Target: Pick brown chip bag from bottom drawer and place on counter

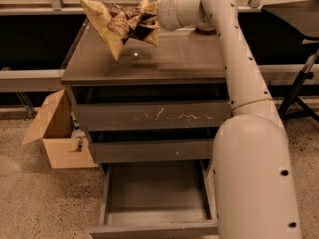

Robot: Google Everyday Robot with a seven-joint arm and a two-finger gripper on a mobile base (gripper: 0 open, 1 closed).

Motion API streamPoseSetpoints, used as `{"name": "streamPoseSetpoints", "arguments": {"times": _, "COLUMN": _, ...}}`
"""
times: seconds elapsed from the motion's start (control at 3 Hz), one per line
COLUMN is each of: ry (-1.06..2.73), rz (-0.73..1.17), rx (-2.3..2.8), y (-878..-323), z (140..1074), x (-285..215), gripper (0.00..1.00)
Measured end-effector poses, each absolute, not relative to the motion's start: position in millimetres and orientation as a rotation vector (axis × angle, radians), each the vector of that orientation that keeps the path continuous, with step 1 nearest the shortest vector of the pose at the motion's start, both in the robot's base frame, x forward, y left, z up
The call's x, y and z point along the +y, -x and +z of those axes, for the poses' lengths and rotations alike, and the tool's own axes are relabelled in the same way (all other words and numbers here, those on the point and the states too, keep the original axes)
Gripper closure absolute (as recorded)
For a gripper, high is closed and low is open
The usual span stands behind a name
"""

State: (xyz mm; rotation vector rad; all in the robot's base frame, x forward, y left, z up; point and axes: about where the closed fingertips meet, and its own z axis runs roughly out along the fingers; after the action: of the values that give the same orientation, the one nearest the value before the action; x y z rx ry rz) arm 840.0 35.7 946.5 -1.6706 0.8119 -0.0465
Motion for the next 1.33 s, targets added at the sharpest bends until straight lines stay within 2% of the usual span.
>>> {"name": "streamPoseSetpoints", "arguments": {"times": 0.33, "ry": 1.673, "rz": -0.076, "rx": 0.842, "y": -858, "z": 942, "x": 33, "gripper": 0.62}}
{"name": "streamPoseSetpoints", "arguments": {"times": 0.67, "ry": 1.656, "rz": -0.116, "rx": 0.885, "y": -877, "z": 936, "x": 26, "gripper": 0.32}}
{"name": "streamPoseSetpoints", "arguments": {"times": 1.0, "ry": 1.645, "rz": -0.132, "rx": 0.903, "y": -885, "z": 935, "x": 22, "gripper": 0.07}}
{"name": "streamPoseSetpoints", "arguments": {"times": 1.33, "ry": 1.629, "rz": -0.146, "rx": 0.91, "y": -887, "z": 942, "x": 16, "gripper": 0.0}}
